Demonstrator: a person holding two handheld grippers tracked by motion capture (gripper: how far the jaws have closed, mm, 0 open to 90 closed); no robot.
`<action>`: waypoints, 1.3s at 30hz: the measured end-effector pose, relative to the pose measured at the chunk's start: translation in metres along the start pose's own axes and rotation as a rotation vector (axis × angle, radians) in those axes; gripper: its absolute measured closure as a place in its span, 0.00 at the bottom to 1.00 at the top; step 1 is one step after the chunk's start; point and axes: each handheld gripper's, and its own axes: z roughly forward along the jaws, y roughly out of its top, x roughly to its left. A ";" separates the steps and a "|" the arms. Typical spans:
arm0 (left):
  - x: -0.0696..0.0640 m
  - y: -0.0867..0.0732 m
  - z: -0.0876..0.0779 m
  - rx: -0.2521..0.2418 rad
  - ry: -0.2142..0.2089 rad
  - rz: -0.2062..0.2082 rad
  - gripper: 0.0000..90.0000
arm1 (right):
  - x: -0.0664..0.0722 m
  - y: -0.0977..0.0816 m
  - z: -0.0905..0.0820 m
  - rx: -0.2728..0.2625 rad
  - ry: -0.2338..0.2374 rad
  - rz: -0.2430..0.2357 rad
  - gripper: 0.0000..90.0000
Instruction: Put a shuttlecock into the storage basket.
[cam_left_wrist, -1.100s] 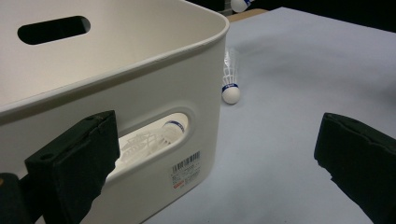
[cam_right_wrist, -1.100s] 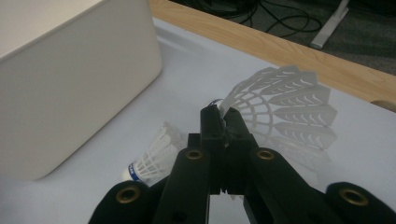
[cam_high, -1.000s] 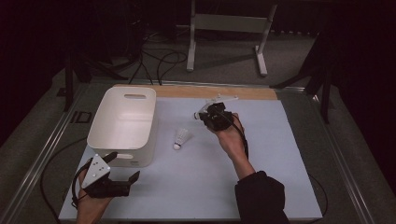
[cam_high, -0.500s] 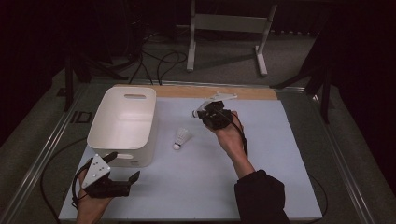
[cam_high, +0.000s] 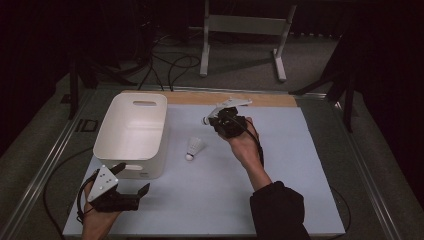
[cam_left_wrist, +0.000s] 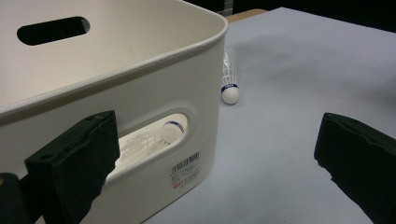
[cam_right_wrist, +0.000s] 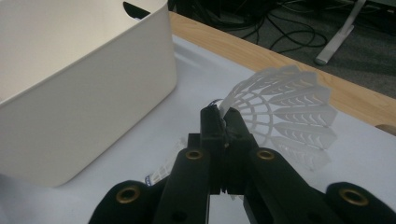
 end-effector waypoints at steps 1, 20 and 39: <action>0.000 0.000 0.000 0.000 0.000 0.000 0.01 | 0.001 0.000 0.000 -0.002 0.003 -0.002 1.00; 0.000 0.000 0.000 0.000 0.000 0.001 0.01 | 0.012 0.009 -0.004 -0.026 0.026 -0.036 1.00; 0.000 0.000 0.000 0.004 -0.001 0.005 0.01 | 0.023 0.015 -0.007 -0.048 0.055 -0.065 1.00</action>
